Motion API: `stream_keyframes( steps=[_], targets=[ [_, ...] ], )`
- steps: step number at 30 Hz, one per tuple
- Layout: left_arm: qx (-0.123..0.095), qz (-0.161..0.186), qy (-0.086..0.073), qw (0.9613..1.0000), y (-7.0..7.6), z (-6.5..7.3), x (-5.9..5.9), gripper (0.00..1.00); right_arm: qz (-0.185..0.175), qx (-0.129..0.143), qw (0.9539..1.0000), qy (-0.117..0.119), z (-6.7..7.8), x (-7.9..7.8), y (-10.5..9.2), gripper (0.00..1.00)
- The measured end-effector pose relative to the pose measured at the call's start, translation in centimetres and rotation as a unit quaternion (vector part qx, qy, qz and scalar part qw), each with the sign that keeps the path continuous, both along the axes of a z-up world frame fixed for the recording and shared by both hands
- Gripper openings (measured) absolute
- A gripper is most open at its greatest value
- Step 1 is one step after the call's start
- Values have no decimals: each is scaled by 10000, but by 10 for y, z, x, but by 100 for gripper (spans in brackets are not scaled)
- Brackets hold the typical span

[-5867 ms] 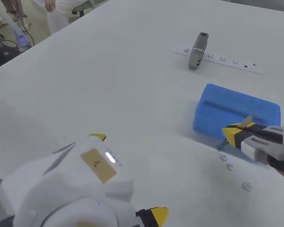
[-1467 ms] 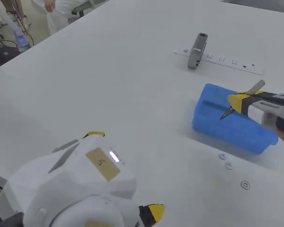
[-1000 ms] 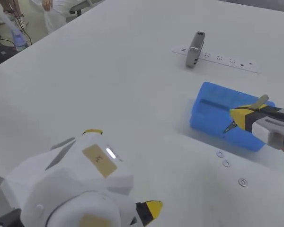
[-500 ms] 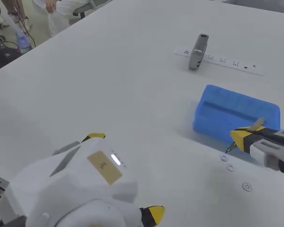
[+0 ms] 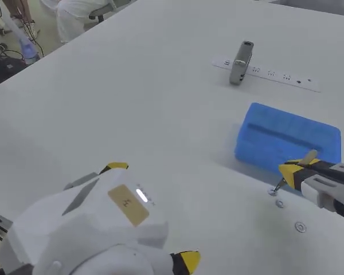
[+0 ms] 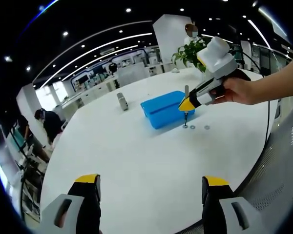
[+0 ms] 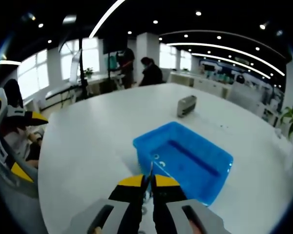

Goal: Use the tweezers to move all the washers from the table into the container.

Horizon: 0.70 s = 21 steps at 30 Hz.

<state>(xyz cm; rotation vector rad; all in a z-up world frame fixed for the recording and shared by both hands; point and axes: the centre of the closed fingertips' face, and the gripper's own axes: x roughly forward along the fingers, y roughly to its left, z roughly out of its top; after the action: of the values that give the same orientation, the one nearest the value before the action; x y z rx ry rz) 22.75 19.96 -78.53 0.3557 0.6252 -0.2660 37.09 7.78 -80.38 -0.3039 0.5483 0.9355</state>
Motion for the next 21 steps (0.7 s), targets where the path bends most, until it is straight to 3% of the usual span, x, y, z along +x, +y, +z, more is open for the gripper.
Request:
stream_keyframes(
  steps=[14, 21],
  targets=[
    [19, -15, 18, 10000, 0, -1, 0, 87, 39, -32, 10000, -72, 0, 0, 0, 2],
    [22, -24, 16, 10000, -1, -1, 0, 87, 84, 19, 9999, 71, 7, -3, -1, 1]
  ],
)
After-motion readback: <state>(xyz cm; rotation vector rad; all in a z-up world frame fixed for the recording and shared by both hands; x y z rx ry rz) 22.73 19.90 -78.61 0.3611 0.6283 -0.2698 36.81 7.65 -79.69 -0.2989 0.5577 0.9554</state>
